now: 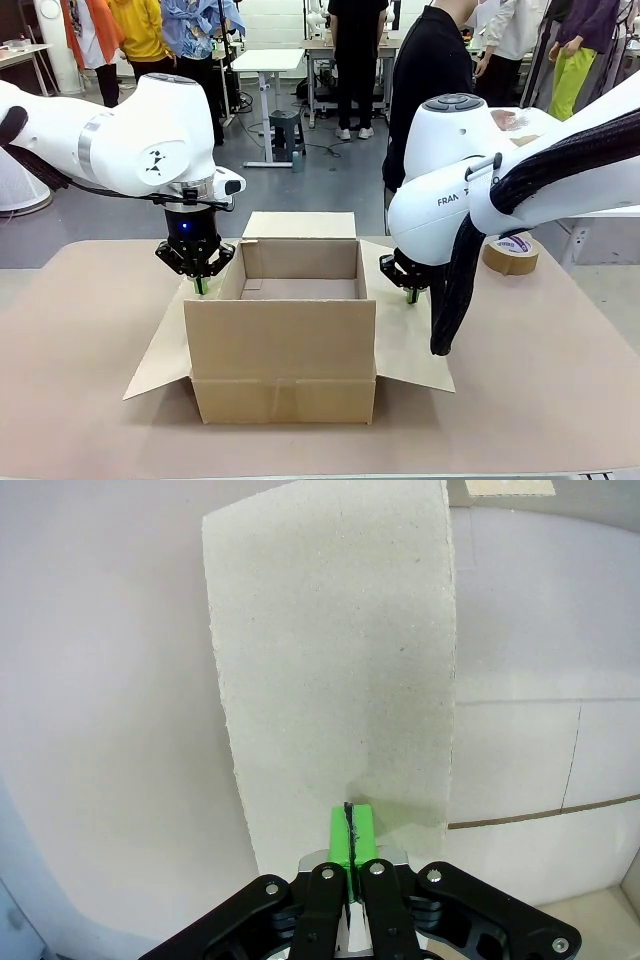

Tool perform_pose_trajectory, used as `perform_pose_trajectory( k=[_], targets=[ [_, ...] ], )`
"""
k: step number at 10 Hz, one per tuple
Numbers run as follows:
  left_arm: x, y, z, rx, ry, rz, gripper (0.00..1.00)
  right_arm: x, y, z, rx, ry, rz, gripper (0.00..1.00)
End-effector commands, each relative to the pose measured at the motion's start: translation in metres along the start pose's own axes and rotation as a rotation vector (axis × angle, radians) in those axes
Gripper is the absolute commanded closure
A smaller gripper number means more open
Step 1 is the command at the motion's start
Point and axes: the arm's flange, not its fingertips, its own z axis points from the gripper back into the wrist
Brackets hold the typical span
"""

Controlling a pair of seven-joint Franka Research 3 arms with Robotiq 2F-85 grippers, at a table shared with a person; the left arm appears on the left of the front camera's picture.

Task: Wrap the clocks to prevent damage.
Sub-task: Once the human has placed the objects inside and stepped back, release both hands from the side flaps of the Package Box.

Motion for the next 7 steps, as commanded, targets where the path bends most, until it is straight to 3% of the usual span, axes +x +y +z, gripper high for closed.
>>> perform_pose_trajectory(
  k=[1,7],
  targets=[
    [-0.0001,-0.0008,-0.0013,0.019,-0.008,0.010,1.00,-0.0006,0.0005,-0.0009,-0.002,0.001,0.001,0.99],
    [-0.0001,-0.0008,-0.0013,0.019,-0.008,0.010,1.00,-0.0006,0.0005,-0.0009,-0.002,0.001,0.001,0.99]
  ],
)
